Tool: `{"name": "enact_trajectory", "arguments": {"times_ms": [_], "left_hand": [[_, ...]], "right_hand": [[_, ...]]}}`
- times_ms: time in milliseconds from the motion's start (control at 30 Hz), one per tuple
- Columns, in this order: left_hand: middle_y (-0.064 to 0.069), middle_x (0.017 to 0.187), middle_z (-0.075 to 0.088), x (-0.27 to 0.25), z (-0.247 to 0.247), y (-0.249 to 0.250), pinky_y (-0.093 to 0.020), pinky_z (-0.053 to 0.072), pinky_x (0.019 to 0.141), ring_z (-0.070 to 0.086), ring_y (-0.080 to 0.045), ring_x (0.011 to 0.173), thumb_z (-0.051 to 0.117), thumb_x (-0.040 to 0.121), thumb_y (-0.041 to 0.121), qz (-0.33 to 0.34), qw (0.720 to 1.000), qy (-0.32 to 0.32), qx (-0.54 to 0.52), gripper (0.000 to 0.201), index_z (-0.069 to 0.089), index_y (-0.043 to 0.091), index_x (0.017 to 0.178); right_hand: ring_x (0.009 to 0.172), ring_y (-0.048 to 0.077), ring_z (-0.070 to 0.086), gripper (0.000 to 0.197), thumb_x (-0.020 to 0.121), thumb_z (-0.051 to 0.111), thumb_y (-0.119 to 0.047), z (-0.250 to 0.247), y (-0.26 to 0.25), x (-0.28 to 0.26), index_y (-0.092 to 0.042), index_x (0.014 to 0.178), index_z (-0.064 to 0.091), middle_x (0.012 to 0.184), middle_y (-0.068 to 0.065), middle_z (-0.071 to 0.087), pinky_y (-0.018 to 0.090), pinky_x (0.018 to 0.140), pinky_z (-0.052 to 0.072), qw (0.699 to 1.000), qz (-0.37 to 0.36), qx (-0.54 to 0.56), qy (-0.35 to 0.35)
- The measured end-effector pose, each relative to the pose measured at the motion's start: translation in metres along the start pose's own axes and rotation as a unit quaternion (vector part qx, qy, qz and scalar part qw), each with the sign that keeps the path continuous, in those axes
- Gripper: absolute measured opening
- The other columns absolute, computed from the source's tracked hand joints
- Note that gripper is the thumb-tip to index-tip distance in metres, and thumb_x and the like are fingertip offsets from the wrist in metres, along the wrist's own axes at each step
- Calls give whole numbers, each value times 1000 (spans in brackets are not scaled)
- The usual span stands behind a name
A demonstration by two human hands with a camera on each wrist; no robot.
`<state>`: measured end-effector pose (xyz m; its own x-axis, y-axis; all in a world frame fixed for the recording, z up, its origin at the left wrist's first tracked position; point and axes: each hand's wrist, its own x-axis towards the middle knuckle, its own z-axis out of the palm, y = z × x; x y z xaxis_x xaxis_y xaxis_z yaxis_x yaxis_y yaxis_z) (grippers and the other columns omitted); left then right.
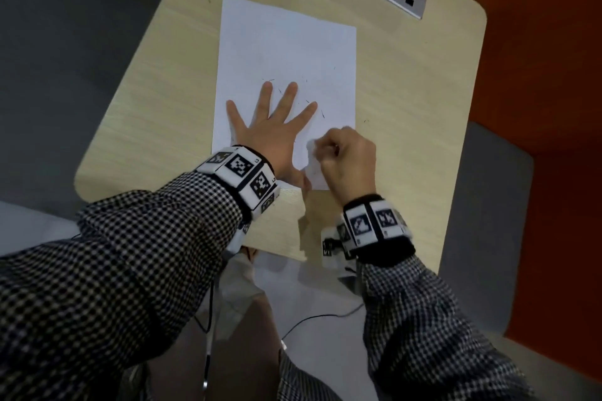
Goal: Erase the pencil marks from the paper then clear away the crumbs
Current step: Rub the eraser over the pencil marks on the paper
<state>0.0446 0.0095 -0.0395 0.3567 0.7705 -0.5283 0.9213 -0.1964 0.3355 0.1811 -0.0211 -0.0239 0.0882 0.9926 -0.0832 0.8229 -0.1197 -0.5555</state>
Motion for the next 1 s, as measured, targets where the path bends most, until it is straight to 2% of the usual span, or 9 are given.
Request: {"name": "enact_trajectory", "arguments": {"times_ms": [100,200,333,533,700,733,800,867,1000], "left_hand": [[7,154,-36,1,0,0,-75,-5,103,-33,-29,141,69,57,78,0,1000,0,4,131,-19,43,148],[7,154,-36,0,-1,-1,-75,-5,103,-33,-29,141,68,58,79,6,1000,-3,15,130,-20,43,148],[6,155,-35,-1,0,0,-76,-5,103,-32,-30,142,69,58,78,6,1000,1,10,130,-18,42,148],[6,154,-37,-1,-1,0,-75,-5,103,-33,-30,141,68,58,78,5,1000,-5,16,131,-20,43,148],[7,154,-35,-2,-1,0,-76,-4,104,-32,-29,142,68,56,80,9,1000,1,12,132,-19,42,148],[7,154,-35,-2,-1,0,-76,-5,104,-32,-29,142,68,57,79,8,1000,-2,11,132,-19,42,148],[7,154,-36,-1,-1,0,-75,-5,104,-33,-29,141,69,57,78,7,1000,-4,11,132,-19,43,148],[7,154,-36,-1,-1,-1,-75,-6,103,-34,-29,141,69,57,78,9,1000,-7,14,132,-20,43,148],[7,154,-35,-2,-1,0,-75,-6,103,-33,-29,141,70,57,77,10,1000,-5,11,132,-19,42,148]], "right_hand": [[63,28,59,16,75,61,-15,3,2,-20,-3,67,66,70,15,63,28,57,44,1000,-2,-5,16],[59,29,61,8,69,66,-7,2,1,-49,-3,63,66,64,15,63,33,53,49,1000,-5,23,4],[68,31,63,9,73,64,3,1,3,-5,-3,71,70,74,16,67,36,63,52,1000,5,18,14],[60,25,62,5,69,71,-5,0,3,-52,-4,65,67,66,13,65,28,56,47,1000,-3,23,21],[67,26,63,6,73,68,2,4,7,-11,-3,69,69,72,14,67,34,63,53,998,25,37,37],[64,25,62,6,73,70,0,4,8,-19,-3,68,68,70,14,66,31,62,51,998,21,34,41],[57,19,56,9,69,72,-2,4,7,-41,-4,63,66,64,12,64,18,55,43,999,5,25,42],[56,15,54,8,67,71,0,3,5,-46,-4,62,66,62,12,64,13,53,39,999,0,37,34],[63,24,62,5,72,69,0,5,7,-12,-3,69,69,70,14,67,30,60,50,999,11,34,39]]}}
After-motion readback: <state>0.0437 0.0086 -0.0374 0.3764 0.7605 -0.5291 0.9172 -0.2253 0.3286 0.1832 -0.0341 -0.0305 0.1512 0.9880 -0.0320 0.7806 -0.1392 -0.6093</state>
